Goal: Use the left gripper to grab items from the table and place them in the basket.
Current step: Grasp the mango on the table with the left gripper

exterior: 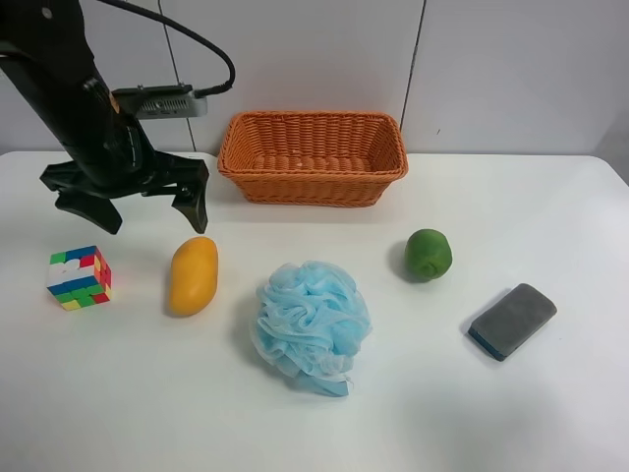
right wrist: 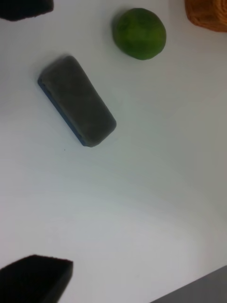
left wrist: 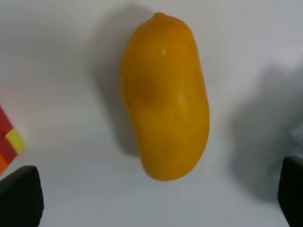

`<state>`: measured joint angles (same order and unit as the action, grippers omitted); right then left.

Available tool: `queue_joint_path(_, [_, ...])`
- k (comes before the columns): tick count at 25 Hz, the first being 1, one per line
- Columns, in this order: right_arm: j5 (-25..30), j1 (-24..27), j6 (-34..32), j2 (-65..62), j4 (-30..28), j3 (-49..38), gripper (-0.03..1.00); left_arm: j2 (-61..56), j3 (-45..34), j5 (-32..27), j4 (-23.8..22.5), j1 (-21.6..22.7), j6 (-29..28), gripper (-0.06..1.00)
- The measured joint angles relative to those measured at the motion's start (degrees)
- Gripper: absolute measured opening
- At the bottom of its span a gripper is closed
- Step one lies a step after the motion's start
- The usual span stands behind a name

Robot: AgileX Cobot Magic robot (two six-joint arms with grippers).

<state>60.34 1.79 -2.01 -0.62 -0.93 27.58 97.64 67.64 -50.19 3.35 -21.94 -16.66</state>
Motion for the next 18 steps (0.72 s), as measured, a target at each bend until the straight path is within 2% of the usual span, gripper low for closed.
queue_joint_path(18, [0.0,0.0,0.0,0.0,0.0,0.0,0.99,13.6,0.0,9.1,3.3,-1.2,0.4,0.99])
